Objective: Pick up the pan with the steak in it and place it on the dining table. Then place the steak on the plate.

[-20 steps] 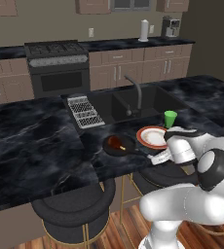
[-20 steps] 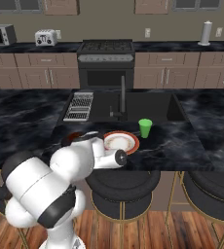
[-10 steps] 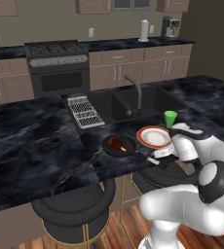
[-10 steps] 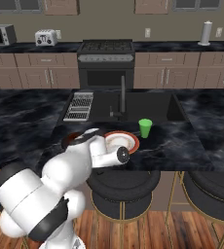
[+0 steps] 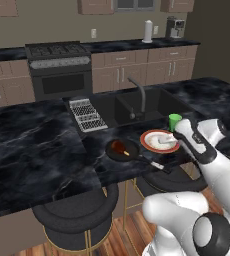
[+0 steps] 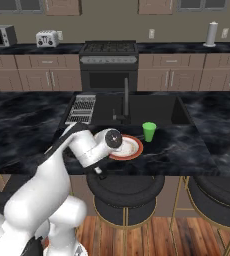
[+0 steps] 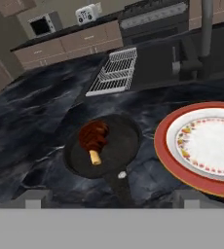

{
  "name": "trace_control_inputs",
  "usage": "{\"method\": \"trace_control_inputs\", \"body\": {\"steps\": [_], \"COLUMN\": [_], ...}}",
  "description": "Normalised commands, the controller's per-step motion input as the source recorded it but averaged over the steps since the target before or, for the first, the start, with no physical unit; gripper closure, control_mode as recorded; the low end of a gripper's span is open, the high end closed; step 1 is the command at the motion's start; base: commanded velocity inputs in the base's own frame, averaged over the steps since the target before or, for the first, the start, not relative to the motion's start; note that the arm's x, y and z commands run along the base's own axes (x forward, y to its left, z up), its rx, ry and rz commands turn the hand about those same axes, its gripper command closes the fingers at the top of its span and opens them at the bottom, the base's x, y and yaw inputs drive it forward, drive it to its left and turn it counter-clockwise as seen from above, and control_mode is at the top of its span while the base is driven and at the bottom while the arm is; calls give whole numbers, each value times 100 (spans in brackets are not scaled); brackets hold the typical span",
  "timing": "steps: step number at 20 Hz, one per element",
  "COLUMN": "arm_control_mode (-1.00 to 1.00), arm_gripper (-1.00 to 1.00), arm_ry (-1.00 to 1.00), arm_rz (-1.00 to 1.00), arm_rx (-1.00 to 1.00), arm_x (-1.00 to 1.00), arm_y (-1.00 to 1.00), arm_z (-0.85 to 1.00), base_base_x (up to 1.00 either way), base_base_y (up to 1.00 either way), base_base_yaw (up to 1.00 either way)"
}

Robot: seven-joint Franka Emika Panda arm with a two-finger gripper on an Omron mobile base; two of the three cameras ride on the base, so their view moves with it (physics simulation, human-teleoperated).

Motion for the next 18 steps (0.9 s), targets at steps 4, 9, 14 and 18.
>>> {"method": "trace_control_inputs", "body": {"steps": [4,9,14,18], "arm_control_mode": [-100,-100,-100,-100], "arm_gripper": [-100,-100,-100,-100], "arm_ry": [14,18,8,3], "arm_rz": [-12,-9,-1,0], "arm_rx": [-11,-21,-9,-1], "arm_x": [-41,18,13,8], "arm_y": [-6,56,24,7], "arm_z": [66,31,0,-1], "base_base_x": [0,0,0,0], "base_base_y": [0,0,0,0], "base_base_yaw": [0,0,0,0]}}
